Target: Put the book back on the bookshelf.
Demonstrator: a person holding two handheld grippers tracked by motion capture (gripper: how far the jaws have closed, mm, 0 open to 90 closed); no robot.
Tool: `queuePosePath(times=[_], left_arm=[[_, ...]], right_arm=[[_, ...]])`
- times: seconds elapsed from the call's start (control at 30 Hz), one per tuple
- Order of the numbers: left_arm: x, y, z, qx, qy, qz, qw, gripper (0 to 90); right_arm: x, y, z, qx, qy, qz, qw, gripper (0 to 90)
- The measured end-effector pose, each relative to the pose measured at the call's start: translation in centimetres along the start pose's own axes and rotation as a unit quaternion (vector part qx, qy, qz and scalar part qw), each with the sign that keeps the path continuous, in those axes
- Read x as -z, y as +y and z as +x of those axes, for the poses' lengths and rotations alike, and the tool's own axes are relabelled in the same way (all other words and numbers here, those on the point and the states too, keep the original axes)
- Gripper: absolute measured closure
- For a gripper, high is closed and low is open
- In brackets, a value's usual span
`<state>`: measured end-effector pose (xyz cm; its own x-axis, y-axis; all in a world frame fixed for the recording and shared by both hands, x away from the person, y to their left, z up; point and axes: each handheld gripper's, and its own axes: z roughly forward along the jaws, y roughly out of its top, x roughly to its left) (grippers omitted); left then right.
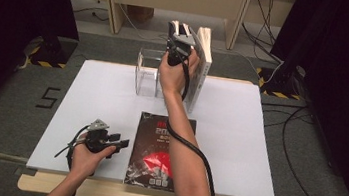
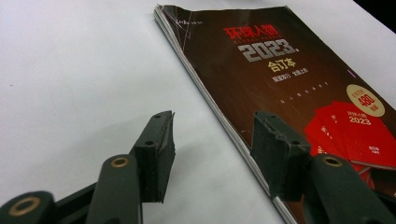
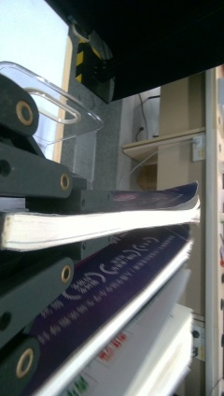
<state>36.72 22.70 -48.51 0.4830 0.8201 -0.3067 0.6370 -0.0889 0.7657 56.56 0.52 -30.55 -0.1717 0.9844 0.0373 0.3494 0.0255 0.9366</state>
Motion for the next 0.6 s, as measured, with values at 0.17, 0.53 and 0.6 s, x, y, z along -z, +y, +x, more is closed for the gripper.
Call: queuePosePath(times=[0.17, 0.53, 0.6], left_arm=[[0.0, 0.0, 0.0, 0.0, 0.002, 0.002, 1.0, 48.3], [-0.2, -0.1, -0.2, -0.004, -0.001, 0.003, 1.0, 48.3], [-0.2, -0.1, -0.2, -0.005, -0.002, 0.003, 1.0, 48.3]], right_arm=[[0.0, -0.2, 0.1, 0.002, -0.004, 0.002, 1.0, 82.4], [0.6, -0.1, -0.3, 0.008, 0.002, 0.013, 0.9999, 79.7], [0.9, -0.1, -0.4, 0.008, 0.003, 0.012, 0.9999, 78.7]])
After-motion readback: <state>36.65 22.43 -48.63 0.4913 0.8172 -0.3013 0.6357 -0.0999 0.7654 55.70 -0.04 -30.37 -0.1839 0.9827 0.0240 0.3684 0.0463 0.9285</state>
